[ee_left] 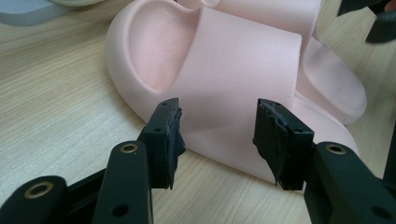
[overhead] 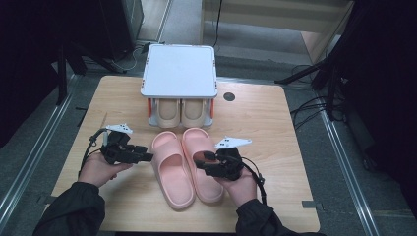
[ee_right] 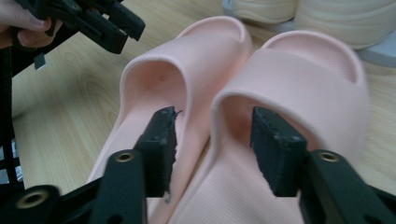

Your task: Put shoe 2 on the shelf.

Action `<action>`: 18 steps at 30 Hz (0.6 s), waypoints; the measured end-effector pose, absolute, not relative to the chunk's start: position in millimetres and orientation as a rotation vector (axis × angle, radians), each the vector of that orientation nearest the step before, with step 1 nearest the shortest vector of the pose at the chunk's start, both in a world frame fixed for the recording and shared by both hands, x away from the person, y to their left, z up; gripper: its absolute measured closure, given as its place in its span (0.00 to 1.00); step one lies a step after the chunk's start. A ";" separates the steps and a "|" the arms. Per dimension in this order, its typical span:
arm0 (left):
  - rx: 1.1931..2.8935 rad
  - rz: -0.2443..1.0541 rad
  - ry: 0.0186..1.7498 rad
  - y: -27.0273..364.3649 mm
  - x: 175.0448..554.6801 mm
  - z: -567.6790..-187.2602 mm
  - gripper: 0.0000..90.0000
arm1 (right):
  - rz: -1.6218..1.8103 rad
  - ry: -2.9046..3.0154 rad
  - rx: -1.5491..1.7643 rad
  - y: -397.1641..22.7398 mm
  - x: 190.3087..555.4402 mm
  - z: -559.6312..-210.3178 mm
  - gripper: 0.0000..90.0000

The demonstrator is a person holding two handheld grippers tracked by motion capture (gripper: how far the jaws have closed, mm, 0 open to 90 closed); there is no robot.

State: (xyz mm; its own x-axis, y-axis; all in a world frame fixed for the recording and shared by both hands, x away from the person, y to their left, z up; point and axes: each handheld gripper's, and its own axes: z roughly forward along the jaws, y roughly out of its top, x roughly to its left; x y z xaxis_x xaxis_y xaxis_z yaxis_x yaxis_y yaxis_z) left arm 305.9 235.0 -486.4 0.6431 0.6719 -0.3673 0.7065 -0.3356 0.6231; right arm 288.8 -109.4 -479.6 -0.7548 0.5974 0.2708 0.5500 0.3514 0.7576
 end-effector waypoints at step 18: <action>2.059 -0.054 1.075 238.2 307.1 -485.8 0.55 | 1.317 2.440 1.249 -65.6 296.3 -512.0 0.46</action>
State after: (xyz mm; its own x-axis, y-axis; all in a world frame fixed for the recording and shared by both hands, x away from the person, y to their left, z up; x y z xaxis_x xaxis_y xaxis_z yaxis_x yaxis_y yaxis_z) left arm 307.1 238.2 -485.8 0.6386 0.6736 -0.3721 0.7074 -0.3234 0.6285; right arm 296.3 -65.6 -512.0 -0.6582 0.7011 0.2741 0.6139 0.2892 0.7345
